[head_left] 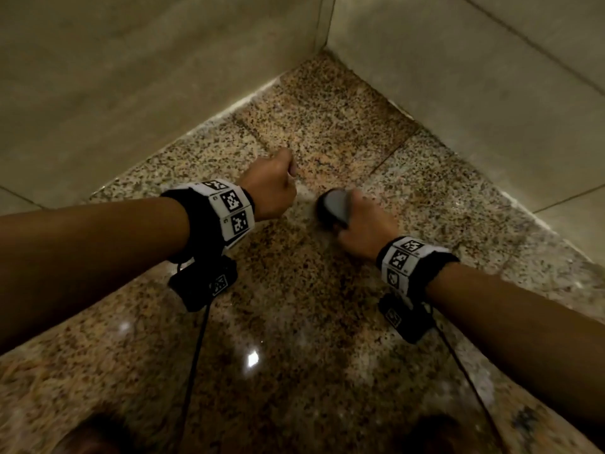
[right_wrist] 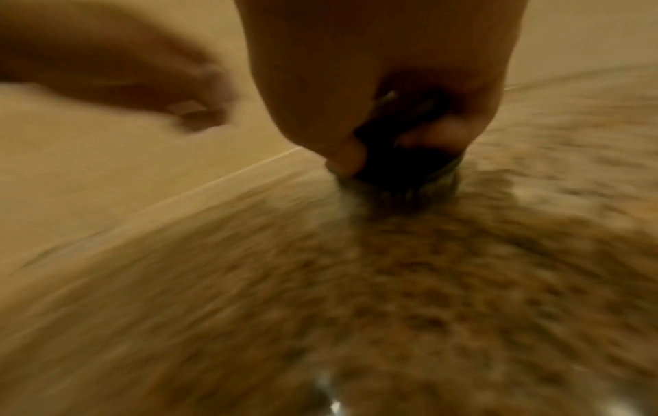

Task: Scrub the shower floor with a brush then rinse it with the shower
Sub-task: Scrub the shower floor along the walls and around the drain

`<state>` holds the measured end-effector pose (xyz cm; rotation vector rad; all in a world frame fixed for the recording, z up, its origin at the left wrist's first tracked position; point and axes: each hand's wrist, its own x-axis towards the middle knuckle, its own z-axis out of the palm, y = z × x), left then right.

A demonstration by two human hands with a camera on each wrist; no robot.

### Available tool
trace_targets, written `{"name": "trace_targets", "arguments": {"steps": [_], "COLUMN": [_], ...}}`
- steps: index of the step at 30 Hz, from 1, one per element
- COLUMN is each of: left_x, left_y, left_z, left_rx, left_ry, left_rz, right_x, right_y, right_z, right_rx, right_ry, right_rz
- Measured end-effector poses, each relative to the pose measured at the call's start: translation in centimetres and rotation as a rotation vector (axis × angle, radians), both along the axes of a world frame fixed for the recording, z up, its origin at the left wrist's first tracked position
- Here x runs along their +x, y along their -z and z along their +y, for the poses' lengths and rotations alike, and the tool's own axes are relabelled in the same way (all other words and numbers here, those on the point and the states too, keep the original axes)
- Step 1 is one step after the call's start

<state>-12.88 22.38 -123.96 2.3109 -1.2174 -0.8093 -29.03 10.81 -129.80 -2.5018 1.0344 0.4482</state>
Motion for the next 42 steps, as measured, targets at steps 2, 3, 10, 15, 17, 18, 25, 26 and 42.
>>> {"name": "trace_targets", "arguments": {"steps": [2,3,10,15,17,18,25,26,42], "left_x": [-0.6,-0.8,0.4,1.4,1.5,1.6,2.3,2.4,5.9], "left_y": [0.2,0.3,0.8,0.4,0.2,0.0,-1.3,-1.4,-1.6], "left_z": [-0.4,-0.5,0.2,0.8,1.3,1.4,2.2,2.4,6.5], "left_rx": [0.002,0.001,0.009,0.039,0.051,0.064,0.086,0.085,0.065], "left_ry": [0.057,0.078,0.049,0.047,0.049,0.059,0.090,0.095,-0.001], "left_rz": [-0.016,-0.016,-0.028,-0.064,-0.080,-0.093,-0.134,-0.133,-0.266], "right_x": [0.6,0.9,-2.0,0.1,0.3,0.6,3.5,3.3,11.6], "right_y": [-0.1,-0.5,-0.3,-0.2,0.2,0.4,-0.4,-0.7,-0.2], "right_z": [-0.3,-1.6,1.4,1.6,5.3,5.2,5.7,7.7,2.7], "right_rx": [0.059,0.031,0.083,-0.008,0.087,0.097,-0.004,0.068,-0.096], "right_ry": [-0.133,-0.046,-0.110,0.008,-0.322,-0.342,-0.153,-0.326,0.012], "right_rz": [0.025,0.010,0.027,0.010,0.098,0.068,-0.007,0.020,-0.087]}}
